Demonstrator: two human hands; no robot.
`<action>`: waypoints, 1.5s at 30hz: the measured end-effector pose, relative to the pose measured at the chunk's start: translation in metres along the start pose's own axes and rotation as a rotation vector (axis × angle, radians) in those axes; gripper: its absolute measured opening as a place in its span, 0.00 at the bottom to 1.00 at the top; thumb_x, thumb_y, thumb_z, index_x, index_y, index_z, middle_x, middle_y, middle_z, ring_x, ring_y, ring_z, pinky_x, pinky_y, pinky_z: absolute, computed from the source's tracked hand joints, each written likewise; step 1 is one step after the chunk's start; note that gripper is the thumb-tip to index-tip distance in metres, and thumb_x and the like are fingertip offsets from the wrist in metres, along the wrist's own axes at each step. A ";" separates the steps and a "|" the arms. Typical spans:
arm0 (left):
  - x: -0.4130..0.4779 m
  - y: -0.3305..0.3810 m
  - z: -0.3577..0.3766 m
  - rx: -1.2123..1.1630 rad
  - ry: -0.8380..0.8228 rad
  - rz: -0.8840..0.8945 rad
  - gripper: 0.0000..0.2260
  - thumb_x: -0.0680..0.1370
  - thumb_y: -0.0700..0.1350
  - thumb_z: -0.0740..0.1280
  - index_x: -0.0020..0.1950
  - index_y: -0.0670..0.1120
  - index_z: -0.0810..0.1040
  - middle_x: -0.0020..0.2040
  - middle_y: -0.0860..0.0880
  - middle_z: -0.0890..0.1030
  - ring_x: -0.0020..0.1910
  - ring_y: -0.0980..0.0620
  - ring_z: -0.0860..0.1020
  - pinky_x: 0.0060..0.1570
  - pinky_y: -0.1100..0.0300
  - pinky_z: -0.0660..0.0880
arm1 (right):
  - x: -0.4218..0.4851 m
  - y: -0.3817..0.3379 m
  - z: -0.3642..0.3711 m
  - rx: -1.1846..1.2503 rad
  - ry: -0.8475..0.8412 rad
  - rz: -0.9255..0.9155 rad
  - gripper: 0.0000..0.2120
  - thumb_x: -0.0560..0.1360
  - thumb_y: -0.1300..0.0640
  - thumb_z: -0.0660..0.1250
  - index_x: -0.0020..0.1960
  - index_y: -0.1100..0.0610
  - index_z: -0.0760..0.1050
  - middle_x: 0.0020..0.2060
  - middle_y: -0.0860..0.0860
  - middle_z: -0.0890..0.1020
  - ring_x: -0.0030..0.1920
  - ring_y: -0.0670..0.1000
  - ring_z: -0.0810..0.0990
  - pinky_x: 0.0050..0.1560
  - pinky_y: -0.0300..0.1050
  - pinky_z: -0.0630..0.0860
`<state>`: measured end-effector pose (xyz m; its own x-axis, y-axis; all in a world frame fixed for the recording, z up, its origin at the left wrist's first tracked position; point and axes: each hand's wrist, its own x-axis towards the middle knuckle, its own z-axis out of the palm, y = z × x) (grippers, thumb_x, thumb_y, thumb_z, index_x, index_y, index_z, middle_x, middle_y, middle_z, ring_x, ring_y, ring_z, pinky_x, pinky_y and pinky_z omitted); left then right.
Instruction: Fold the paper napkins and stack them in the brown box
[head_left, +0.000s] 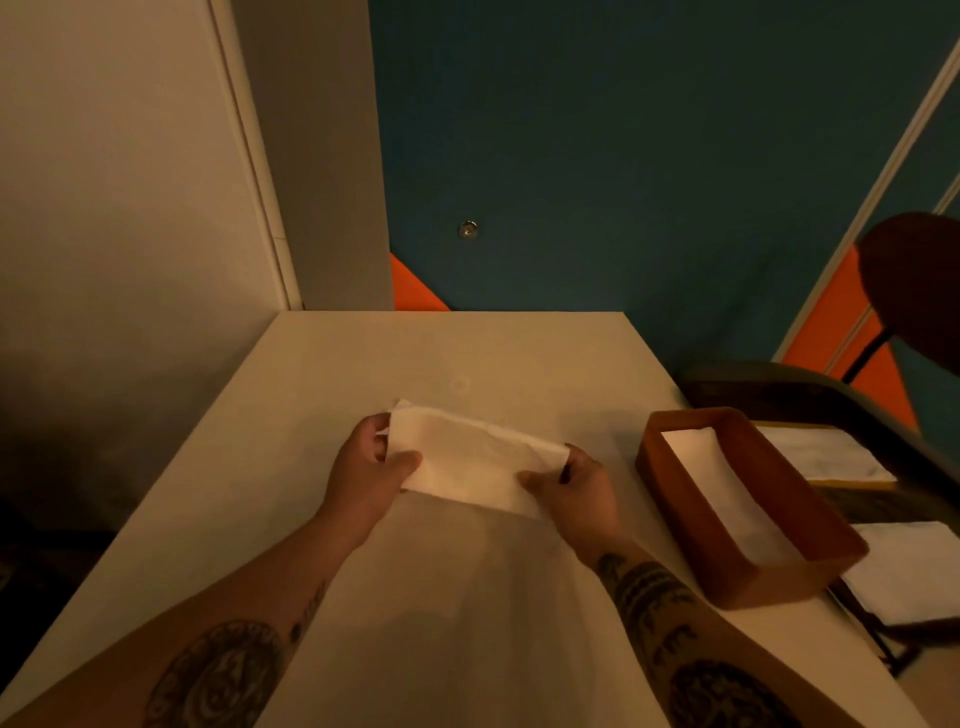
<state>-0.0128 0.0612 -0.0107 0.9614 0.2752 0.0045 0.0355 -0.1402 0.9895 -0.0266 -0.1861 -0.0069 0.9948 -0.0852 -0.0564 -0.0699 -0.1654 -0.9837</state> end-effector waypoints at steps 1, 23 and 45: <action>0.001 0.005 -0.001 -0.130 -0.005 -0.036 0.22 0.76 0.35 0.73 0.67 0.50 0.73 0.55 0.48 0.84 0.51 0.48 0.83 0.44 0.52 0.81 | -0.002 -0.003 0.000 0.061 0.019 0.026 0.11 0.74 0.59 0.76 0.53 0.49 0.80 0.46 0.48 0.86 0.47 0.49 0.85 0.46 0.46 0.84; -0.037 0.062 0.070 -0.071 -0.243 -0.019 0.16 0.81 0.54 0.65 0.68 0.58 0.73 0.60 0.52 0.81 0.57 0.48 0.80 0.59 0.40 0.79 | -0.056 -0.063 -0.019 -0.080 0.076 -0.008 0.20 0.76 0.45 0.72 0.65 0.45 0.72 0.55 0.44 0.80 0.52 0.46 0.81 0.47 0.40 0.80; -0.084 0.116 0.269 -0.058 -0.248 -0.159 0.18 0.78 0.42 0.72 0.65 0.53 0.72 0.62 0.48 0.81 0.56 0.46 0.81 0.57 0.44 0.81 | -0.014 -0.060 -0.211 -0.327 0.238 0.110 0.13 0.80 0.51 0.67 0.64 0.51 0.73 0.53 0.47 0.78 0.53 0.51 0.76 0.56 0.51 0.76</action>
<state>-0.0156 -0.2339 0.0650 0.9827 0.0474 -0.1792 0.1817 -0.0570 0.9817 -0.0525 -0.3826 0.0889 0.9377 -0.3382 -0.0797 -0.2331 -0.4423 -0.8661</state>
